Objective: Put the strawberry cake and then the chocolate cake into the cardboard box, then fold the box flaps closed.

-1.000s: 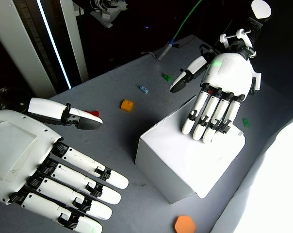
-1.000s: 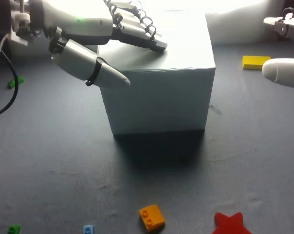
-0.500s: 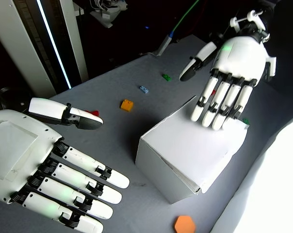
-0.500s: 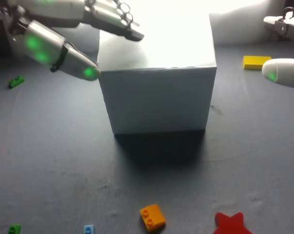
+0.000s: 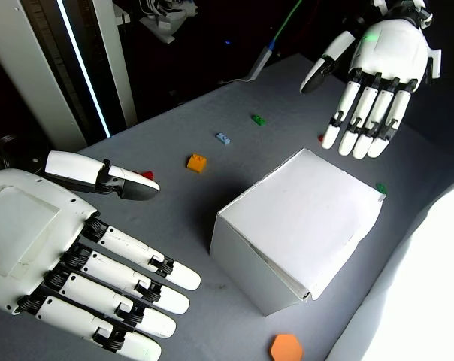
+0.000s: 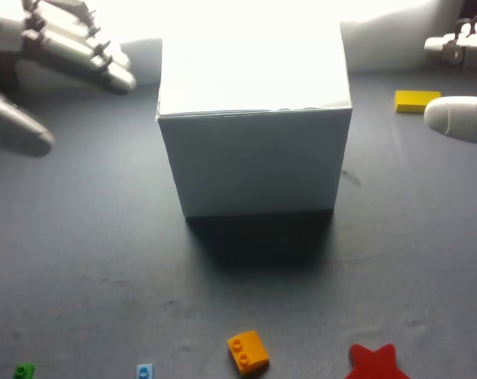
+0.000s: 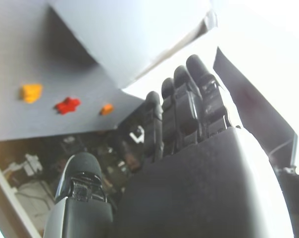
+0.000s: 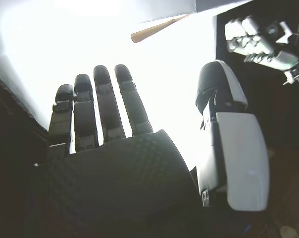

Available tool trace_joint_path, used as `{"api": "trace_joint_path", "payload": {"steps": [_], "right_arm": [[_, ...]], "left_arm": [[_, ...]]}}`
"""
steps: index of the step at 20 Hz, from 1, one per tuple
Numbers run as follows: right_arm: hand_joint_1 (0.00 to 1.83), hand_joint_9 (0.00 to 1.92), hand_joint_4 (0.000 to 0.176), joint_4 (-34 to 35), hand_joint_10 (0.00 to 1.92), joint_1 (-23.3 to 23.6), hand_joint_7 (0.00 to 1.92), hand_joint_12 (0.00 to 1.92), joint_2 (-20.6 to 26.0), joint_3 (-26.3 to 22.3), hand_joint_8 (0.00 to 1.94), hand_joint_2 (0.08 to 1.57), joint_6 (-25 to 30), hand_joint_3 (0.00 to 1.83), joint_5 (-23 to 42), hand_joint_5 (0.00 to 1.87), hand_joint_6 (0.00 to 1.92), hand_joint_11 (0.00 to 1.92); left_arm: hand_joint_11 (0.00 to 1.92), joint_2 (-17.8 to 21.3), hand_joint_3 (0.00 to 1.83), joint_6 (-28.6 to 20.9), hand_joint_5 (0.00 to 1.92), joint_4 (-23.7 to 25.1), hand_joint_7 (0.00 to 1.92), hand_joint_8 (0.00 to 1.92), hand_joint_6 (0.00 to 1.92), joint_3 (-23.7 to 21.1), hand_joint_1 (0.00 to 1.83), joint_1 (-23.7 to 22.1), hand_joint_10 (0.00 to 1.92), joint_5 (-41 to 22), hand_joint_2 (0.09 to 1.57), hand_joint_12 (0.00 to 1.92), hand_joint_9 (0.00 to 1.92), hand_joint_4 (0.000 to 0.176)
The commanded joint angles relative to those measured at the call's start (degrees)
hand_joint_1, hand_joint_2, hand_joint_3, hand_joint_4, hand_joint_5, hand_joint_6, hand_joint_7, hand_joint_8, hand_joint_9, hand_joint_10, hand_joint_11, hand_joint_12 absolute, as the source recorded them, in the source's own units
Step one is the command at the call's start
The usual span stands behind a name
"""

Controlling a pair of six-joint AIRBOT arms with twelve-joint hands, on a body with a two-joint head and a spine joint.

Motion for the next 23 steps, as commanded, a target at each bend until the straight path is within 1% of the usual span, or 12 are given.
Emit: {"api": "trace_joint_path", "payload": {"steps": [1,2,3,4,5,6,9,12,13,14,19,23], "right_arm": [[0.00,0.45,0.000,-0.9,0.08,0.2,0.60,0.83,0.7,0.2,0.07,1.17,0.3,0.00,6.8,0.65,0.10,0.00],[0.00,0.48,0.000,-1.1,0.09,0.2,0.65,0.92,0.7,0.2,0.06,1.18,0.3,0.00,6.8,0.69,0.10,0.00],[0.00,0.71,0.000,-1.6,0.20,0.2,0.85,1.27,0.7,0.2,0.11,1.20,0.3,0.01,6.8,0.84,0.14,0.00],[0.00,0.71,0.000,-2.0,0.20,0.2,0.85,1.27,0.7,0.2,0.11,1.20,0.3,0.01,6.9,0.84,0.14,0.00],[0.10,0.78,0.000,-2.3,0.81,0.1,1.11,1.66,0.7,0.2,0.16,1.20,0.3,0.00,6.9,1.06,0.15,0.24],[0.07,0.73,0.000,-2.3,1.13,0.1,1.08,1.78,0.7,0.2,0.44,1.21,0.2,0.00,6.9,1.10,0.26,0.37],[0.00,0.88,0.000,-2.8,1.47,0.0,1.06,1.92,0.6,0.2,1.00,1.22,0.2,0.00,6.9,1.02,0.94,0.53],[0.00,1.20,0.000,-4.2,1.90,-0.3,1.26,1.92,0.6,0.2,1.63,1.27,0.2,0.01,6.8,1.19,1.53,0.97],[0.05,1.31,0.103,-4.4,1.92,-0.4,1.33,1.92,0.4,0.2,1.81,1.35,-0.1,0.02,6.8,1.25,1.69,1.17],[0.10,1.37,0.161,-4.4,1.92,-0.6,1.36,1.92,0.3,0.2,1.91,1.39,-0.7,0.02,6.8,1.28,1.78,1.31],[0.47,1.45,0.176,-6.2,1.92,-1.7,1.41,1.92,-0.8,0.0,1.94,1.48,-2.4,0.05,6.8,1.29,1.92,1.48],[0.43,1.44,0.176,-6.5,1.92,-2.3,1.40,1.92,-1.6,0.1,1.94,1.49,-3.2,0.06,6.9,1.28,1.92,1.47]], "left_arm": [[0.00,1.1,0.00,-0.3,0.54,-4.4,0.61,0.05,0.05,-0.7,0.02,0.0,0.06,-0.1,1.23,1.29,0.53,0.000],[0.02,2.3,0.00,-0.4,0.59,-4.1,0.71,0.05,0.05,-1.9,0.03,0.6,0.09,-0.1,1.23,1.36,0.62,0.000],[0.10,3.6,0.00,-0.4,0.72,-3.9,0.86,0.15,0.08,-3.2,0.01,1.0,0.55,-0.2,1.25,1.55,0.65,0.000],[0.10,4.8,0.00,-0.4,0.72,-3.4,0.86,0.15,0.08,-4.6,0.01,1.4,0.55,-0.2,1.25,1.55,0.65,0.000],[0.26,6.4,0.00,-0.6,0.83,-3.2,0.81,0.76,0.35,-6.7,0.07,2.3,1.19,-0.2,1.25,1.71,0.61,0.000],[0.31,7.7,0.00,-0.6,0.82,-3.0,0.78,1.04,0.64,-8.2,0.06,2.6,1.37,-0.2,1.26,1.80,0.60,0.000],[0.45,10.9,0.00,-0.9,0.82,-2.2,0.91,1.42,1.09,-11.3,0.08,2.7,1.79,-0.6,1.27,1.92,0.72,0.000],[0.70,13.2,0.01,-1.4,0.97,-1.4,1.08,1.56,1.52,-12.9,0.07,1.9,1.91,-2.0,1.31,1.92,0.92,0.000],[0.82,13.3,0.01,-1.6,1.00,-1.3,1.14,1.63,1.59,-12.9,0.11,1.8,1.92,-2.1,1.35,1.92,1.00,0.000],[0.89,13.4,0.01,-1.6,1.01,-1.1,1.16,1.67,1.63,-12.6,0.13,1.6,1.92,-2.5,1.37,1.92,1.05,0.000],[1.09,13.3,0.02,-3.2,1.06,2.2,1.17,1.88,1.92,-10.5,0.42,-3.4,1.92,-4.3,1.47,1.92,1.15,0.000],[1.07,13.3,0.01,-4.6,1.04,3.3,1.15,1.86,1.92,-9.7,0.49,-5.9,1.92,-5.4,1.47,1.92,1.12,0.000]]}}
